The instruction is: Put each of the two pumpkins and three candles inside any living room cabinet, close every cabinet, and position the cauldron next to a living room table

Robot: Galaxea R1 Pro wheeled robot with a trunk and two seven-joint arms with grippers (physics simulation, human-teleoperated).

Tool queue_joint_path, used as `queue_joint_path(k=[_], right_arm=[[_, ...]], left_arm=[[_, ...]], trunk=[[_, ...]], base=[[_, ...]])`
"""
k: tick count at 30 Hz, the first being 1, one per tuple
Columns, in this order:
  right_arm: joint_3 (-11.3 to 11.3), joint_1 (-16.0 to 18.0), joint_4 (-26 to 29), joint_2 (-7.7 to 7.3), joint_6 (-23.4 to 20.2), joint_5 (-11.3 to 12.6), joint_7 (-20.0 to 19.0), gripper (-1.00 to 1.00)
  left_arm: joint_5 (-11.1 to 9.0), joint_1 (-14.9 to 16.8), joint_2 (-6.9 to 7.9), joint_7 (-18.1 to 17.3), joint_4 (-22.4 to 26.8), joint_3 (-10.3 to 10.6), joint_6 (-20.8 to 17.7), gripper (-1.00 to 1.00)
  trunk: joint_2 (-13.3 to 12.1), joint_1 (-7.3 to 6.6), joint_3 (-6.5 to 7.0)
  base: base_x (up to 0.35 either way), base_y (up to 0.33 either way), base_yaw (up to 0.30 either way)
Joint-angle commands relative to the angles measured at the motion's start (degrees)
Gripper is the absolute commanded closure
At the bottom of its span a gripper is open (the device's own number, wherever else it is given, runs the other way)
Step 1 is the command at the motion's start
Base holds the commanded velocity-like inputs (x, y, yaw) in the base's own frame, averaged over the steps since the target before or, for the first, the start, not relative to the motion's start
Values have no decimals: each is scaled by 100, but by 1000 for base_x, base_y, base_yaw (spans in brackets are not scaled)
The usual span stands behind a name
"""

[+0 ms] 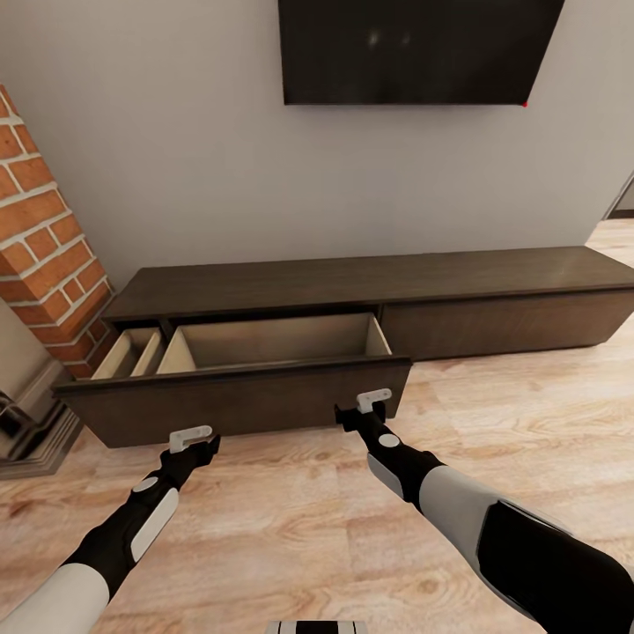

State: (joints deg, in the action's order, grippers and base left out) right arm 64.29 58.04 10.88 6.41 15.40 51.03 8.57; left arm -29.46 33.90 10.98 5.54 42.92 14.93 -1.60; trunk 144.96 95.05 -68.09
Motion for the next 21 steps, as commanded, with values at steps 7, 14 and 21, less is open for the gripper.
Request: queue_joint_path(k=[7,14,21], right_arm=[[41,4,2,0,7,38,30,-100],[40,5,2,0,7,38,30,-100],[40,6,2,4,7,38,30,-100]], left_arm=[[-47,3,94,48,36,55,-23,-100],[-66,3,316,-282,21,60,-51,-100],[-98,3,345,-397,-28,7,-56,-100]], trunk=[[2,-1,-5],[2,-1,-5],[2,-1,-5]], base=[[10,0,0],[0,0,0],[0,0,0]])
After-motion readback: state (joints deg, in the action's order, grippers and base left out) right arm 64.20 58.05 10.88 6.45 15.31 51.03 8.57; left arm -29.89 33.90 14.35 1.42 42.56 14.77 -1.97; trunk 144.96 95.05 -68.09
